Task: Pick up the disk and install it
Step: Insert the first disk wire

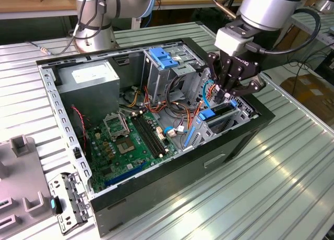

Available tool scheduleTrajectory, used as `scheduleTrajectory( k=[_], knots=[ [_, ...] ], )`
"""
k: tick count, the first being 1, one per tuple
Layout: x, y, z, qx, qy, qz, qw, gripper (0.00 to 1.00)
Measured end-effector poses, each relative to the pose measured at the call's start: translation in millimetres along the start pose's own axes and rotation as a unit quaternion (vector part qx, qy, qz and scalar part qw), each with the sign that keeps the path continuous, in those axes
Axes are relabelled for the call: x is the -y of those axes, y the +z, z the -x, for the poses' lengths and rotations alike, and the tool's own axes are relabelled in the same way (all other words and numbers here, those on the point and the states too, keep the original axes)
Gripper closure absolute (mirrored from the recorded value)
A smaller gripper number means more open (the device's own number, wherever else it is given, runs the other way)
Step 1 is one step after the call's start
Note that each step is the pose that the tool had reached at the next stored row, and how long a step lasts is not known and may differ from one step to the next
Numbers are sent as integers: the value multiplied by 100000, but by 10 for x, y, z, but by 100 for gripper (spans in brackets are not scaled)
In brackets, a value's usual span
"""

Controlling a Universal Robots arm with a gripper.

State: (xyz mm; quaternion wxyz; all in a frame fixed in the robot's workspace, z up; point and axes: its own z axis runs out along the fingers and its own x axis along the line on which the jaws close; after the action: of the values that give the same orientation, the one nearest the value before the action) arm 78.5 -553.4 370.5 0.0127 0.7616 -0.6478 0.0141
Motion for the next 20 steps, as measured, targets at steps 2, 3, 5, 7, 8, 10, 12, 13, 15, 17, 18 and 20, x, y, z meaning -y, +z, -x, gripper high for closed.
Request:
scheduleTrajectory(
  k=[2, 3, 5, 7, 8, 10, 12, 13, 15, 17, 18, 20],
  knots=[
    [43, 1, -7, 0, -36, 0, 100000, 89],
    [60, 1, -10, -1, -58, 0, 100000, 89],
    [95, 1, -15, -1, -179, -6, 100000, 89],
    [151, 1, -24, -5, -454, -15, 99999, 89],
    [173, 2, -28, -3, -519, -18, 99999, 89],
    [255, 3, -40, -1, -659, -24, 99998, 89],
    [339, 3, -51, -3, -664, -24, 99998, 89],
    [349, 3, -52, -2, -676, -24, 99998, 89],
    [350, 2, -53, -6, -1095, -36, 99994, 89],
    [351, 3, -53, 2, -2319, -85, 99973, 89],
    [351, 2, -53, 0, -3187, -119, 99949, 89],
    [351, -6, -54, -10, -5318, -194, 99858, 89]
  ],
)
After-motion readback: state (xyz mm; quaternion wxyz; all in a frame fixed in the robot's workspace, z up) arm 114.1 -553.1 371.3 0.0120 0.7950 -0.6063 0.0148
